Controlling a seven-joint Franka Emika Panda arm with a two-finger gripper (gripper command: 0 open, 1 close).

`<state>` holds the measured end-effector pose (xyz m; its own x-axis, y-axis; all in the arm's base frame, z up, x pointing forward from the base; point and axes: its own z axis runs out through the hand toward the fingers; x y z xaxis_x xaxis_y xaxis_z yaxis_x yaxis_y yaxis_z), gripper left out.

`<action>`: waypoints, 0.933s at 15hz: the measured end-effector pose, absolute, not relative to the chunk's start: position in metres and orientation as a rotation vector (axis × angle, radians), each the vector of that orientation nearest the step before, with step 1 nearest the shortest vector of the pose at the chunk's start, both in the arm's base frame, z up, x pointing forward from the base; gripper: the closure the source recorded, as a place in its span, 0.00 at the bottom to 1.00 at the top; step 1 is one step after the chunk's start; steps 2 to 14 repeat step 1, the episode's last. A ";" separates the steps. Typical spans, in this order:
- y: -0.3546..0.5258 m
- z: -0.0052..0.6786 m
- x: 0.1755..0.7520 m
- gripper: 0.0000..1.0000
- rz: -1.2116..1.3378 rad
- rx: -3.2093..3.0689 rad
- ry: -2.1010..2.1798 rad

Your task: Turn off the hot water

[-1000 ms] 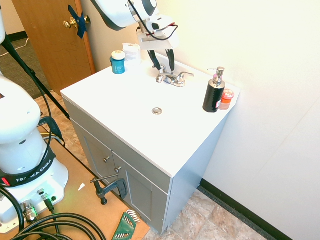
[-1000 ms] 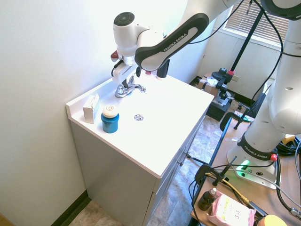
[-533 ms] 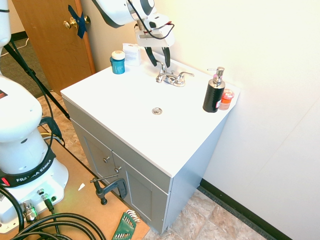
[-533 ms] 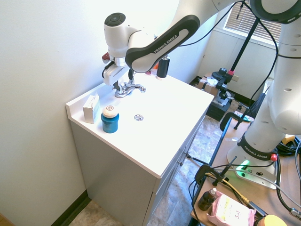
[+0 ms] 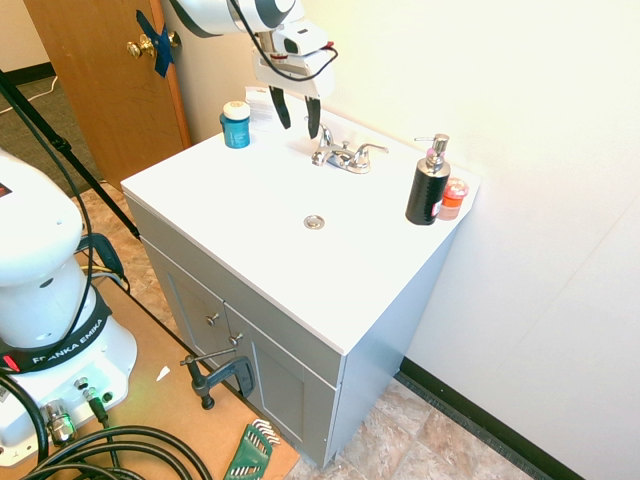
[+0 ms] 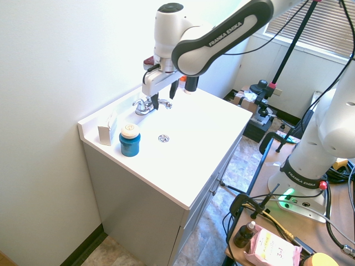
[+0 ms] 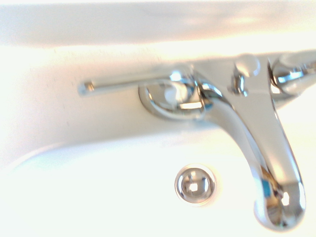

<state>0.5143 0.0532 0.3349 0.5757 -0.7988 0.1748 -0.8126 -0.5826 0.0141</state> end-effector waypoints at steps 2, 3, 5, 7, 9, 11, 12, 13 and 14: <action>0.047 0.334 0.500 0.00 0.195 2.721 -1.409; 0.047 0.334 0.500 0.00 0.195 2.721 -1.409; 0.047 0.334 0.500 0.00 0.195 2.721 -1.409; 0.047 0.334 0.500 0.00 0.195 2.721 -1.409; 0.047 0.334 0.500 0.00 0.195 2.721 -1.409; 0.047 0.334 0.500 0.00 0.195 2.721 -1.409; 0.047 0.334 0.500 0.00 0.195 2.721 -1.409; 0.047 0.334 0.500 0.00 0.195 2.721 -1.409; 0.047 0.334 0.500 0.00 0.195 2.721 -1.409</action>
